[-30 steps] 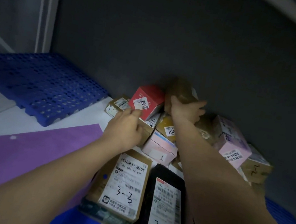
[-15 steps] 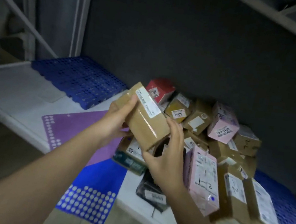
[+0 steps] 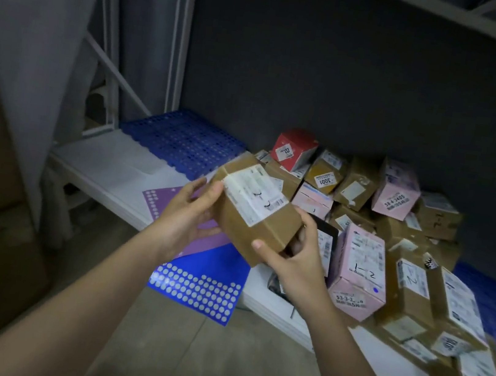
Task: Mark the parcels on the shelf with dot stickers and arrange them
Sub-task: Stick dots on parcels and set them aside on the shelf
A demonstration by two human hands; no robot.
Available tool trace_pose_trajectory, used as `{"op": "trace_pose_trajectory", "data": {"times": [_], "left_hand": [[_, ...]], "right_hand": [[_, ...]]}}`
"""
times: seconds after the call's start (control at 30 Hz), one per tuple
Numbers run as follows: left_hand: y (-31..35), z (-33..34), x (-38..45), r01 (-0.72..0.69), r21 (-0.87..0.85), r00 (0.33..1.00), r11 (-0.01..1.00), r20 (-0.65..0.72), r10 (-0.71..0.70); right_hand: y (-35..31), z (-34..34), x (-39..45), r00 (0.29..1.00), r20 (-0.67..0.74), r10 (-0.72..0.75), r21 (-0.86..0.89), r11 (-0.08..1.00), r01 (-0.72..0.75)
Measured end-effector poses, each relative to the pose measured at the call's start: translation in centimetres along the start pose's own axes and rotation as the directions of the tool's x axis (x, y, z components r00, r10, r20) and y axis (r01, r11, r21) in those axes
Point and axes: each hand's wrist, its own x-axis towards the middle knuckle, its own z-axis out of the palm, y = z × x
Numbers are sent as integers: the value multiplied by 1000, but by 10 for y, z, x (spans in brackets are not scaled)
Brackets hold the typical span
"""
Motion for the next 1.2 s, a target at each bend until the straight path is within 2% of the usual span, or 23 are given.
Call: {"op": "trace_pose_trajectory", "data": {"times": [0.17, 0.27, 0.33, 0.4, 0.5, 0.63, 0.77, 0.83, 0.9, 1.0, 1.1, 1.2], "left_hand": [[8, -8, -15, 13, 200, 1000, 980, -5, -12], [9, -9, -19, -1, 208, 1000, 978, 3, 1], [8, -11, -21, -7, 209, 1000, 978, -3, 8], [7, -12, -22, -20, 184, 1000, 983, 6, 19], [6, -17, -23, -54, 126, 995, 991, 95, 42], [7, -27, -22, -58, 124, 957, 991, 289, 19], [8, -29, -20, -60, 224, 940, 973, 340, -20], [6, -28, -20, -52, 269, 947, 962, 320, -39], [1, -30, -17, -8, 327, 968, 945, 239, -74], [-14, -32, -11, 71, 551, 983, 832, 105, -153], [-34, -29, -13, 168, 732, 970, 660, -6, -241], [-54, -30, -10, 234, 761, 958, 605, -73, -279]], "right_hand": [[-3, 6, -14, 995, 77, -69, -103, 992, 77], [-7, 8, -18, 992, 111, -61, -128, 989, 75], [-10, 7, -18, 991, 133, -6, -123, 992, 22], [-11, 6, -16, 986, 136, 101, -50, 994, -95], [-8, 3, -14, 968, 163, 193, -6, 981, -195], [-3, -3, -17, 989, 119, 86, 29, 995, -90], [5, -4, -19, 991, 114, 70, 16, 997, -72], [8, -4, -19, 990, 101, 95, 36, 994, -99], [12, 0, -19, 989, 58, 134, 81, 987, -138], [23, 7, -22, 977, -49, 209, 91, 975, -204], [40, 13, -31, 952, 14, 305, -22, 952, -305], [52, 19, -37, 921, 51, 386, -88, 921, -381]]}}
